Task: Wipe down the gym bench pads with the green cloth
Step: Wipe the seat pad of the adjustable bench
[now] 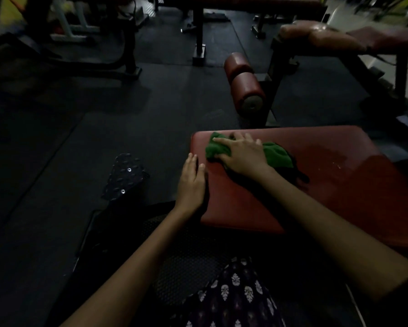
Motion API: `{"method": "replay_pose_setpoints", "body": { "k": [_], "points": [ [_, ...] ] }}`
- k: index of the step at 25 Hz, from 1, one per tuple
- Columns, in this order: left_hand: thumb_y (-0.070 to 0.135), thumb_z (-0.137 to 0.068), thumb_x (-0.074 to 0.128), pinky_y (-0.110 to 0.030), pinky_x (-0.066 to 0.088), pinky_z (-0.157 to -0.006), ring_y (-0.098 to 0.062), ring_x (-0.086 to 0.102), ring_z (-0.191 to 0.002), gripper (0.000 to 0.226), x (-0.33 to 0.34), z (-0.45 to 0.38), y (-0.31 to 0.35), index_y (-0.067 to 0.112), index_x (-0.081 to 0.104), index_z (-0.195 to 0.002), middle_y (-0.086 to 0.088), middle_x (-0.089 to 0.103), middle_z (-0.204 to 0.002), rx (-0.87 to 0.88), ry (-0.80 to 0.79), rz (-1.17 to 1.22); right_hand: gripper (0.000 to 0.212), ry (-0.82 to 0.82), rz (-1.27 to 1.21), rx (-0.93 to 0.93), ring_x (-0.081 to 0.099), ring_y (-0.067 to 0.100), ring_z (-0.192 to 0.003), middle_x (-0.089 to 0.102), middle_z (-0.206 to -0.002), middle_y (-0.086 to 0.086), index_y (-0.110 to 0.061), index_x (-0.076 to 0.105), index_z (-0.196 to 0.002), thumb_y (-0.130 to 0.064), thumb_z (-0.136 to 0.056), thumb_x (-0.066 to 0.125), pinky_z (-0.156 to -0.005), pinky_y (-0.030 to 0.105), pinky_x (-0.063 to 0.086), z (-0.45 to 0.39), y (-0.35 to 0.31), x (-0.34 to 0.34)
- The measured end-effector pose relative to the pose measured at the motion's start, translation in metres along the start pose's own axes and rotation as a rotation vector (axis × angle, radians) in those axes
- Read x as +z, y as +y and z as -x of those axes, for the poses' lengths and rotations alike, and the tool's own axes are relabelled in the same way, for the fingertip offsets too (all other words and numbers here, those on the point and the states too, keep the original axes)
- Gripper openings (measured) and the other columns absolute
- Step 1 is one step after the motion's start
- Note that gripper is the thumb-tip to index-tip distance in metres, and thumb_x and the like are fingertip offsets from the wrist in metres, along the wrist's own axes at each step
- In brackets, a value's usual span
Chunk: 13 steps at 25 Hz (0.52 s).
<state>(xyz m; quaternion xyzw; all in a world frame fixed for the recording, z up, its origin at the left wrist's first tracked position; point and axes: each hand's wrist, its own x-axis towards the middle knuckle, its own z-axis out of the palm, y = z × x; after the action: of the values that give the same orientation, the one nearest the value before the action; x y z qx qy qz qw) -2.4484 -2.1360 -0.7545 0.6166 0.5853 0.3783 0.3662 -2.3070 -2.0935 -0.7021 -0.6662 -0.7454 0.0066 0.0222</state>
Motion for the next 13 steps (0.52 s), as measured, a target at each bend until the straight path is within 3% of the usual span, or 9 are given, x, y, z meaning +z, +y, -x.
{"method": "replay_pose_setpoints", "body": {
  "k": [3,6,11,13],
  "points": [
    [0.021,-0.102,0.036,-0.014,0.006,-0.108,-0.011,0.007,-0.145,0.053,-0.005,0.002,0.003,0.008,0.016,-0.149,-0.004,0.009,-0.158,-0.076,-0.033,0.021,0.058,0.077,0.092,-0.103,0.040,0.032,-0.120,0.040,-0.140,0.010,-0.044,0.029,-0.142,-0.065,-0.089,0.033,-0.095,0.046,0.033,0.013,-0.014,0.005],
    [0.021,-0.101,0.038,-0.015,0.007,-0.109,-0.012,0.005,-0.145,0.057,-0.008,0.004,0.001,0.009,0.011,-0.150,-0.004,0.006,-0.159,-0.130,-0.059,0.044,0.051,0.188,0.129,-0.220,0.045,0.032,-0.113,0.045,-0.134,0.012,-0.042,0.032,-0.142,-0.056,-0.094,0.028,-0.087,0.041,0.036,0.027,-0.012,0.011],
    [0.025,-0.102,0.033,-0.021,0.009,-0.112,-0.011,0.009,-0.145,0.054,-0.009,0.016,-0.003,0.014,0.011,-0.151,-0.001,0.010,-0.158,-0.115,-0.065,0.091,0.046,0.092,0.052,-0.009,0.045,0.033,-0.117,0.047,-0.131,0.011,-0.038,0.039,-0.139,-0.049,-0.095,0.040,-0.095,0.044,0.037,-0.048,-0.013,0.003],
    [0.022,-0.102,0.035,-0.018,0.011,-0.110,-0.013,0.014,-0.144,0.052,-0.007,0.022,-0.002,0.011,0.017,-0.150,-0.003,0.015,-0.157,-0.109,-0.018,0.113,0.047,0.108,0.059,-0.032,0.046,0.032,-0.116,0.048,-0.130,0.012,-0.038,0.038,-0.140,-0.050,-0.095,0.040,-0.095,0.044,0.036,-0.047,-0.023,0.005]
  ]
}}
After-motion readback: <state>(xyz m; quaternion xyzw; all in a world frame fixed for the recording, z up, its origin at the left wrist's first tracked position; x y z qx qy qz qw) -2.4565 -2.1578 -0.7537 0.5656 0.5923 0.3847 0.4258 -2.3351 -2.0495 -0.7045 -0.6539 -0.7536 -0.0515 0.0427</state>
